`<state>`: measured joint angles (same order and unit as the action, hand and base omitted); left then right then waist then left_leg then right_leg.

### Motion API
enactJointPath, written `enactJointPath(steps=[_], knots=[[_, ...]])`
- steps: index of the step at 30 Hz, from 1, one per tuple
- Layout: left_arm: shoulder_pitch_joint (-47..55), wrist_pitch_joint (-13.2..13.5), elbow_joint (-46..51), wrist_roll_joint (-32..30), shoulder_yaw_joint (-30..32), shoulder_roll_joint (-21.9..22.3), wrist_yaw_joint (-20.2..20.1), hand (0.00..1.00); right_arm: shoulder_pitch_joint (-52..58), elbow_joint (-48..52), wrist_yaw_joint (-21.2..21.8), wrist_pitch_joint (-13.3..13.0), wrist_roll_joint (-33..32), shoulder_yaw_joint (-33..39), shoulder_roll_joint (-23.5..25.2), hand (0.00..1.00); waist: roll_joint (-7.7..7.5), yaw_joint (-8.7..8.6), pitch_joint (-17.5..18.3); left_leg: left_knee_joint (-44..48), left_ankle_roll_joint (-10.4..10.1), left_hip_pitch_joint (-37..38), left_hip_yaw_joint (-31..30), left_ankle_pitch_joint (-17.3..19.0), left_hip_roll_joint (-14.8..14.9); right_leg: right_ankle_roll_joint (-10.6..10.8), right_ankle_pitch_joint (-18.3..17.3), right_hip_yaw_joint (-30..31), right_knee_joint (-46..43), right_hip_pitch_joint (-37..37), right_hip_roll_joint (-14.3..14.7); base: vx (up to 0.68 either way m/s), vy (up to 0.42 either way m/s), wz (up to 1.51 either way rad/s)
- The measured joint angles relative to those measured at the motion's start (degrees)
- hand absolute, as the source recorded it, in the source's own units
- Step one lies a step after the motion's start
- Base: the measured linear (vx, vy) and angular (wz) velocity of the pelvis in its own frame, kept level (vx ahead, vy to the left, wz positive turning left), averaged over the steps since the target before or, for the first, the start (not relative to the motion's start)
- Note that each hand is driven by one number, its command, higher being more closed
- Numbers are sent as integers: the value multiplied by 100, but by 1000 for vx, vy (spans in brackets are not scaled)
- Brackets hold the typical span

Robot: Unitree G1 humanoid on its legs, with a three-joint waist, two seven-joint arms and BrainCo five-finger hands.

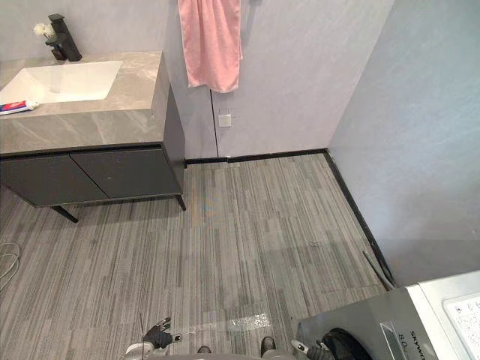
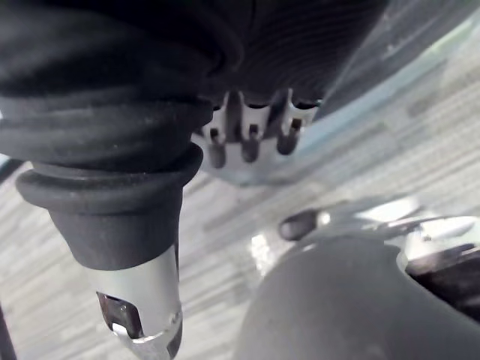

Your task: Organize washtable

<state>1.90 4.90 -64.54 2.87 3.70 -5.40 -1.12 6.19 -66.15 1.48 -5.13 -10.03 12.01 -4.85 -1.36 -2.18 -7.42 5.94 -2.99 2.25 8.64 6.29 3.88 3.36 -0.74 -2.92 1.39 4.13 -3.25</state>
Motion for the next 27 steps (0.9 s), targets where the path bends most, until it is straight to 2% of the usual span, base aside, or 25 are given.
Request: enactJointPath(steps=[2,3,4,5,6,7,8,9,10,11,12,13,14,15,16,18,19,20,21,22,23,24,25,26,27], knots=[[-65,0,3,154,153,-4,1,0,-22,-1,-6,14,66,-4,5,0,-22,8,-111,1058,-109,-378,11,164,120,-138,-178,102,-189,32,34,0,-41,11],[-83,1,13,161,157,-4,1,0,-36,0,-6,18,67,-8,13,0,-88,18,-125,1249,-113,-456,18,165,133,-163,-198,143,-194,68,40,5,-55,14],[-88,8,145,229,262,-41,0,0,-119,0,-5,37,64,-13,73,0,-146,23,-269,1945,-204,-792,43,290,196,-217,-296,231,-239,170,16,-23,-33,-5],[-74,47,210,284,339,29,1,0,-140,4,-5,47,46,-9,8,0,-83,97,-312,1950,-169,-961,-8,414,221,-243,-366,340,-309,165,21,-20,-20,-17],[-93,53,220,315,355,71,4,0,-136,5,-4,46,40,-4,-31,0,-21,118,-330,1870,-167,-1056,-54,413,218,-222,-396,391,-332,152,12,-12,70,-46],[-136,64,233,338,356,129,3,0,-170,10,-4,44,39,-13,-121,0,106,142,-395,1526,-180,-1273,-105,401,227,-181,-458,576,-319,101,-19,11,124,-51],[-144,65,235,358,359,144,3,0,-191,13,-4,47,38,-21,-150,0,150,159,-393,1311,-189,-1320,-124,397,239,-164,-469,664,-294,69,-35,44,200,-86],[-83,64,191,376,393,259,9,0,-202,35,2,43,42,-97,-312,0,498,213,-296,881,-296,-1430,-110,278,491,-66,-514,902,-256,90,225,73,139,-81],[-76,64,155,377,429,328,8,0,-241,44,4,48,41,-113,-422,0,621,224,-313,980,-211,-1499,-48,67,628,-39,-652,920,-789,-77,415,184,128,-76],[-69,76,180,444,492,278,-1,0,-226,53,-10,49,41,-137,-366,0,501,246,-322,1226,-235,-1583,-53,128,594,-66,-982,933,-1644,-239,492,225,4,-30],[-64,112,297,462,586,91,1,0,-119,-43,-9,63,47,-110,-186,0,205,307,-292,1664,-231,-1709,36,319,357,-469,-1664,965,-1563,-15,297,247,-8,-12],[-66,110,346,493,667,120,9,0,-174,-108,-5,133,105,-70,-188,0,192,265,-308,2106,-85,-1869,-27,400,380,-475,-1849,1034,-1505,75,296,168,7,-17],[-45,115,334,495,747,130,3,0,-177,-109,3,139,125,-66,-183,0,156,296,-257,2124,22,-1848,32,455,336,-461,-1858,1171,-1513,64,259,305,147,-46],[11,88,289,484,834,113,7,0,-164,-125,16,130,165,10,-128,0,37,294,-60,2004,187,-1698,298,515,125,-298,-1867,1344,-1537,53,-23,340,179,-54],[29,71,254,483,859,130,17,0,-174,-144,21,125,170,67,-91,0,12,277,-29,1931,229,-1605,427,514,64,-280,-1862,1461,-1627,34,-103,461,200,-67],[91,48,190,403,937,121,12,0,-130,-151,130,113,162,318,-56,0,-26,290,63,1569,376,-1089,745,606,-197,-208,-1825,1876,-3208,-548,-144,418,196,-56],[113,40,171,351,899,115,2,0,-116,-147,125,119,160,412,3,0,-57,215,68,1349,468,-775,847,670,-353,100,-1646,1868,-4115,-837,-175,354,187,-20],[123,36,170,344,814,118,5,0,-115,-147,129,122,156,432,14,0,-65,171,59,1242,505,-607,858,702,-432,298,-1474,1821,-4529,-987,-205,273,146,1],[123,33,172,341,727,118,2,0,-100,-142,133,120,155,460,14,0,-63,127,46,1140,544,-441,857,751,-493,414,-1249,1724,-4865,-1099,-243,293,152,-3],[121,30,175,344,572,118,2,0,-79,-81,131,119,154,540,14,0,-27,83,22,866,599,-65,840,846,-558,426,-673,1420,-5476,-1290,-325,364,174,-15],[105,22,171,345,438,97,2,0,-78,8,127,102,154,606,17,0,33,70,-49,617,629,345,827,910,-585,305,-768,1091,-6033,-1488,-398,434,176,-21],[89,11,171,351,348,66,6,0,-97,29,127,98,153,607,16,0,69,69,-94,519,638,549,817,918,-585,215,-972,918,-6195,-1574,-400,447,116,-9],[5,-5,170,379,203,-2,9,0,-121,102,131,98,116,580,23,0,72,-14,-111,247,641,962,702,920,-535,35,-1408,422,-6337,-1875,-367,390,55,7],[-62,-5,160,381,150,-13,10,0,-123,149,131,96,111,573,27,0,92,-30,-127,163,636,1088,692,922,-483,-69,-1565,230,-6248,-2016,-314,406,2,23],[-205,-1,154,402,98,-53,8,0,-123,242,131,79,109,534,4,0,170,-48,-178,85,633,1261,683,920,-325,-181,-1730,-93,-5761,-2295,-117,325,-25,24]])
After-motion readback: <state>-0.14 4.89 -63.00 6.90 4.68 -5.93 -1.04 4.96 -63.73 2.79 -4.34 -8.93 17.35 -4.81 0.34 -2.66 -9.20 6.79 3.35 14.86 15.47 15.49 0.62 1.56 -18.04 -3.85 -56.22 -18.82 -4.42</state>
